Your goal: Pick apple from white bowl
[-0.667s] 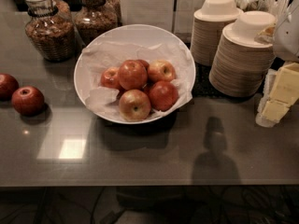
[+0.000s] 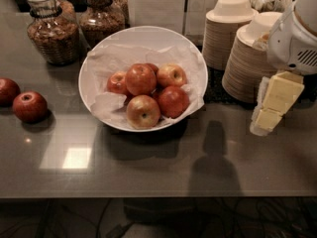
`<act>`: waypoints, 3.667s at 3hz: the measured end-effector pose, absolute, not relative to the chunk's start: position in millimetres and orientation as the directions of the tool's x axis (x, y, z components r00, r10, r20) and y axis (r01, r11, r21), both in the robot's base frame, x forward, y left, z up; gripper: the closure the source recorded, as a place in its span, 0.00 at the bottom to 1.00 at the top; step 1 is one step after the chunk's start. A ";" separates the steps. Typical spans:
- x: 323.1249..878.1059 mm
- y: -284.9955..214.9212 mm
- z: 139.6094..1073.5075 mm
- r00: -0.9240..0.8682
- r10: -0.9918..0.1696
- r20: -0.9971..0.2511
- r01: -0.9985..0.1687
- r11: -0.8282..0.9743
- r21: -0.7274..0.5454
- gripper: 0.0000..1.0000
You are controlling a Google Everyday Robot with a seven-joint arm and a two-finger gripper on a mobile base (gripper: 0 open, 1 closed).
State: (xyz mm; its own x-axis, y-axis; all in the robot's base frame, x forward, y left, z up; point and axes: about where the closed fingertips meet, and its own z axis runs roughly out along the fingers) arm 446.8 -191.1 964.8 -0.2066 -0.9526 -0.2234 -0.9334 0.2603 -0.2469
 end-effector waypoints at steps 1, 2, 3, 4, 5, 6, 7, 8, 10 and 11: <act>450.5 -146.7 960.6 -0.133 -0.952 -0.275 -0.950 0.202 -0.239 0.00; 451.0 -113.2 974.0 -0.056 -0.944 -0.324 -0.957 0.143 -0.254 0.00; 451.0 -103.8 977.9 -0.034 -0.940 -0.338 -0.958 0.128 -0.258 0.00; 452.1 -101.4 978.7 -0.031 -0.932 -0.362 -0.952 0.138 -0.274 0.00; 469.4 -79.0 976.5 -0.011 -0.888 -0.460 -0.945 0.159 -0.285 0.00; 493.9 -56.0 976.8 -0.021 -0.808 -0.589 -0.948 0.203 -0.245 0.00; 509.5 -33.1 973.2 -0.027 -0.743 -0.669 -0.956 0.214 -0.199 0.00; 515.4 -14.6 969.4 -0.025 -0.700 -0.714 -0.962 0.211 -0.173 0.00; 517.1 22.6 953.3 -0.011 -0.691 -0.723 -0.968 0.188 -0.165 0.00; 521.5 28.4 938.7 -0.043 -0.693 -0.719 -0.971 0.198 -0.133 0.00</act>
Offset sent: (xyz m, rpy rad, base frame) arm 0.0064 0.1164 0.0215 0.1637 -0.0447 0.2391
